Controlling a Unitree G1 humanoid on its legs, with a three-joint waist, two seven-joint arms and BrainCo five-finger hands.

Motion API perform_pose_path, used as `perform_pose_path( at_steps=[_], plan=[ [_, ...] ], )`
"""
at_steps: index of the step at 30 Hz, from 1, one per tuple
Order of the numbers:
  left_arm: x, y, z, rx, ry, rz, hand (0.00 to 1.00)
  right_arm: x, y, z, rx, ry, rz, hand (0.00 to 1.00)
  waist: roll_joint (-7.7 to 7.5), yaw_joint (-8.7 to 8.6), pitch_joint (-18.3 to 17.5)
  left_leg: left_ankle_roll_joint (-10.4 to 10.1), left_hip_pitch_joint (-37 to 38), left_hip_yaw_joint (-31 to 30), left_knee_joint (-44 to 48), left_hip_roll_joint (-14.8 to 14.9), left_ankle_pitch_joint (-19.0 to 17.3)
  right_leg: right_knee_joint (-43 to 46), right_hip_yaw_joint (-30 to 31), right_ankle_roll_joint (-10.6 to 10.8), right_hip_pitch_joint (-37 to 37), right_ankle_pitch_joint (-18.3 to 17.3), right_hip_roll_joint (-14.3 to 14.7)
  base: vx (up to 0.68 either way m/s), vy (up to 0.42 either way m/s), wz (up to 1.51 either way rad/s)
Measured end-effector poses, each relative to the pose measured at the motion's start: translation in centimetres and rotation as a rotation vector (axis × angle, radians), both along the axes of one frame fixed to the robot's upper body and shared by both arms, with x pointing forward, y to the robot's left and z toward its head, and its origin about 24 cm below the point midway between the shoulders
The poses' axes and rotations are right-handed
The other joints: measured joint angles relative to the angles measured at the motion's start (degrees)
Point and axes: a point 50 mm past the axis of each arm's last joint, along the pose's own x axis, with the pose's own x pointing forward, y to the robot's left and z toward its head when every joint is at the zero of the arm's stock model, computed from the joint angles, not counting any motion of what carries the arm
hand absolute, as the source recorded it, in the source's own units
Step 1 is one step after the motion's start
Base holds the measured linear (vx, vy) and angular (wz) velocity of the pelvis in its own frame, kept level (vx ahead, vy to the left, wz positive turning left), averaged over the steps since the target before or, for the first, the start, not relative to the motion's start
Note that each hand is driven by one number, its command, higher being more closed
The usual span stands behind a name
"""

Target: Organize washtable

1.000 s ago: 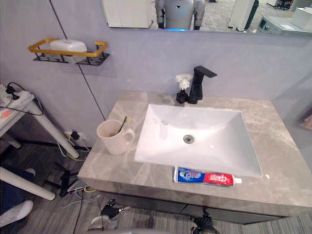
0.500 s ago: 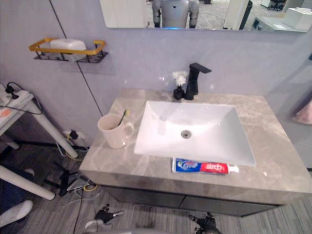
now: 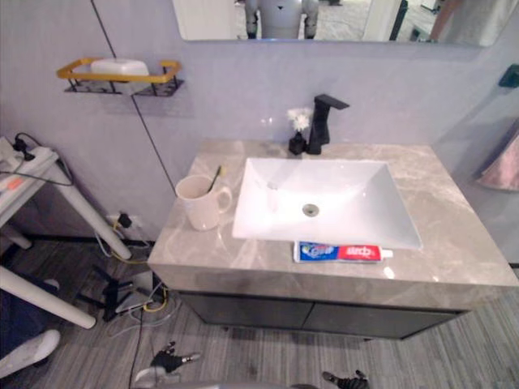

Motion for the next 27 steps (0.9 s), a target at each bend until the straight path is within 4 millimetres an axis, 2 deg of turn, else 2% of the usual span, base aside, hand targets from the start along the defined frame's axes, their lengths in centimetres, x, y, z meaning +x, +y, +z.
perform_pose_path(
  at_steps=[8,11,13,14,15,18,20,23,27],
  plan=[
    [0.2,-0.1,0.1,0.004,-0.020,0.039,0.00,0.6,-0.4,0.3,0.035,-0.076,-0.156,0.00,0.12,0.16,1.76,-0.06,0.27,1.99,0.00,0.67,-0.04,0.54,1.45,0.01,-0.83,0.01,0.16,-0.02,-0.004,-0.10],
    [0.1,0.2,0.2,0.004,-0.023,0.073,0.00,1.4,-2.2,1.2,-0.009,-0.164,-0.244,0.00,-0.07,0.17,1.88,-0.08,0.36,2.63,0.01,0.89,-0.16,0.54,1.92,0.00,-1.00,0.04,0.38,-0.02,-0.021,-0.09],
    [0.0,0.4,0.3,0.003,-0.035,0.095,0.00,1.9,-4.0,2.2,-0.071,-0.224,-0.279,0.00,-0.18,0.25,1.92,-0.07,0.43,3.07,0.02,0.99,-0.31,0.46,2.46,-0.07,-1.19,0.11,0.56,-0.01,-0.018,-0.15],
    [-0.1,0.6,0.4,0.009,-0.045,0.099,0.00,2.4,-5.6,3.2,-0.131,-0.263,-0.292,0.00,-0.19,0.30,1.92,-0.06,0.43,3.42,0.02,1.01,-0.48,0.46,2.97,-0.12,-1.53,0.18,0.65,-0.01,-0.014,-0.18],
    [-0.1,0.6,0.4,0.010,-0.045,0.099,0.00,2.5,-5.9,3.4,-0.145,-0.271,-0.290,0.00,-0.19,0.30,1.92,-0.05,0.43,3.51,0.03,1.01,-0.52,0.47,3.06,-0.12,-1.60,0.19,0.66,-0.01,-0.012,-0.21],
    [-0.3,0.9,0.5,0.017,-0.052,0.112,0.00,3.7,-9.5,6.4,-0.303,-0.371,-0.282,0.00,-0.30,0.24,1.88,0.00,0.40,4.57,0.04,1.00,-0.96,0.33,4.32,-0.01,-2.18,0.38,0.78,0.00,-0.003,-0.18],
    [-0.4,1.2,0.5,0.021,-0.051,0.126,0.00,4.5,-11.1,8.6,-0.394,-0.436,-0.243,0.00,-0.53,0.02,1.92,0.05,0.40,4.79,0.05,0.97,-1.13,0.28,4.49,0.04,-2.33,0.43,0.79,0.01,-0.009,-0.10],
    [-0.7,1.9,0.7,0.040,-0.055,0.127,0.00,6.0,-12.9,12.5,-0.546,-0.553,-0.173,0.00,-1.30,-0.11,1.53,-0.01,0.09,5.02,0.09,0.97,-1.31,0.29,4.58,0.06,-2.84,0.46,0.86,0.01,-0.023,-0.05],
    [-0.7,2.2,0.8,0.049,-0.060,0.125,0.00,6.5,-14.0,16.5,-0.703,-0.646,-0.112,0.00,-1.78,-0.21,1.24,0.15,-1.40,5.07,3.02,1.02,-2.87,0.19,4.55,0.15,-3.00,0.90,0.72,-0.01,-0.010,-0.03]
  ],
)
